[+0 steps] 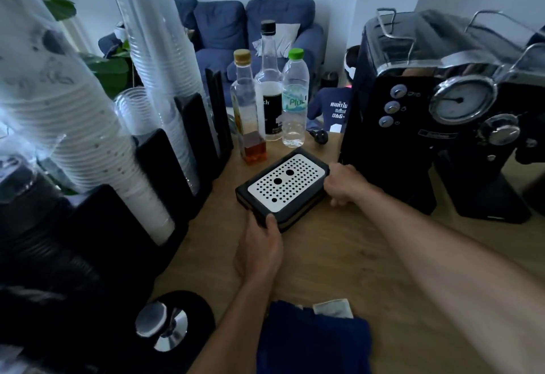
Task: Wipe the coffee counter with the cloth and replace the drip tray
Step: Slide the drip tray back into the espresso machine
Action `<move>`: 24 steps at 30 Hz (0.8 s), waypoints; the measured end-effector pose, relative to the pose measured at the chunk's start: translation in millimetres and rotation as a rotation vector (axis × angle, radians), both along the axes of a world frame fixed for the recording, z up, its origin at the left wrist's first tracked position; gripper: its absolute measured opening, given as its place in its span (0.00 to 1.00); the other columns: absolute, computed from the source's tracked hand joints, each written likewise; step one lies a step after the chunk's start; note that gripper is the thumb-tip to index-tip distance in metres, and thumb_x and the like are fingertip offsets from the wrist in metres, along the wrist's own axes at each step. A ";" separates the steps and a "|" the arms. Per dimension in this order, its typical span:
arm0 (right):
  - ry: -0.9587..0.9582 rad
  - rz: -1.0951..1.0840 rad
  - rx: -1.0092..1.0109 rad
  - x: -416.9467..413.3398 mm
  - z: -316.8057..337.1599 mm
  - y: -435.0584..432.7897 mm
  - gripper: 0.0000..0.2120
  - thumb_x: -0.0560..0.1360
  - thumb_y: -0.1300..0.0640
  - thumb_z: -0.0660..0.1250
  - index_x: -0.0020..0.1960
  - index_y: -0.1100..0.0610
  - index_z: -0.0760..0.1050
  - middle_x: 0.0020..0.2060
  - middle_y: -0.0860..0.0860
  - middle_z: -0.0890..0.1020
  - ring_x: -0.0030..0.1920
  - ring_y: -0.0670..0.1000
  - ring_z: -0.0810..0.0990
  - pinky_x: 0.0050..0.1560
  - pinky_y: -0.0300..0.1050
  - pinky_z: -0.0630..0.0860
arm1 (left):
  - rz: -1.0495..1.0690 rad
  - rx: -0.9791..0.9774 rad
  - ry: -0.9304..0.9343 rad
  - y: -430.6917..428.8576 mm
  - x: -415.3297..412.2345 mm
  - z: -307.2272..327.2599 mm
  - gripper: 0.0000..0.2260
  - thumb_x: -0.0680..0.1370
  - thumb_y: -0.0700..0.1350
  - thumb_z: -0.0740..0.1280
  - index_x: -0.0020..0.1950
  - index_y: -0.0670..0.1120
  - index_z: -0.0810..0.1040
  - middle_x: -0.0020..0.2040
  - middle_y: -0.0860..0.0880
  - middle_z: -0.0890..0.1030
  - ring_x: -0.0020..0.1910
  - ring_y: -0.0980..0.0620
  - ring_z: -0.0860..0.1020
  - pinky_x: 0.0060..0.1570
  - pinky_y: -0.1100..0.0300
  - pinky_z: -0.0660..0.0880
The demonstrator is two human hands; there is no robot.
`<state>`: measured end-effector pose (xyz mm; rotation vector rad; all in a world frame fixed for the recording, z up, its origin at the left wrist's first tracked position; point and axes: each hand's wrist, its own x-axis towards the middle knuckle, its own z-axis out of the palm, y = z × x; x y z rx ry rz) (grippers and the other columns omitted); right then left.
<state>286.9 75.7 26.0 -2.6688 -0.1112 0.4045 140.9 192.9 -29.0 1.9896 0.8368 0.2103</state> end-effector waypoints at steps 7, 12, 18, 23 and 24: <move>-0.103 -0.022 0.096 -19.5 0.2 -17.6 0.19 0.76 0.56 0.58 0.67 0.54 0.67 0.64 0.59 0.73 0.62 0.60 0.73 0.55 0.47 0.70 | -0.035 -0.171 -0.024 6.2 -8.1 6.4 0.21 0.82 0.52 0.53 0.76 0.54 0.60 0.67 0.48 0.74 0.61 0.46 0.73 0.56 0.57 0.66; -0.167 -0.010 0.176 -42.9 8.8 -30.2 0.20 0.77 0.53 0.61 0.68 0.54 0.67 0.63 0.59 0.74 0.63 0.60 0.72 0.58 0.47 0.70 | 0.004 -0.229 -0.113 4.5 -19.3 15.0 0.20 0.82 0.54 0.55 0.74 0.58 0.63 0.63 0.47 0.77 0.57 0.45 0.76 0.61 0.49 0.72; -0.177 -0.091 0.262 -79.9 -0.2 -55.9 0.24 0.76 0.51 0.64 0.70 0.54 0.65 0.63 0.58 0.75 0.64 0.59 0.70 0.61 0.49 0.69 | -0.043 -0.266 -0.181 -6.1 -41.1 21.9 0.22 0.80 0.55 0.58 0.75 0.60 0.60 0.65 0.54 0.74 0.59 0.50 0.74 0.63 0.47 0.71; -0.171 -0.217 0.415 -114.1 -15.4 -86.6 0.24 0.75 0.54 0.66 0.69 0.57 0.65 0.63 0.57 0.75 0.64 0.56 0.72 0.62 0.49 0.70 | -0.134 -0.242 -0.178 -27.9 -55.0 28.2 0.23 0.81 0.54 0.58 0.76 0.58 0.60 0.66 0.52 0.73 0.59 0.52 0.72 0.59 0.58 0.67; -0.180 -0.249 0.439 -121.6 -16.9 -95.2 0.23 0.75 0.55 0.66 0.68 0.58 0.65 0.62 0.57 0.75 0.63 0.56 0.72 0.61 0.48 0.71 | -0.161 -0.226 -0.171 -34.4 -56.4 29.2 0.22 0.81 0.54 0.58 0.75 0.57 0.60 0.65 0.52 0.74 0.59 0.52 0.72 0.58 0.58 0.67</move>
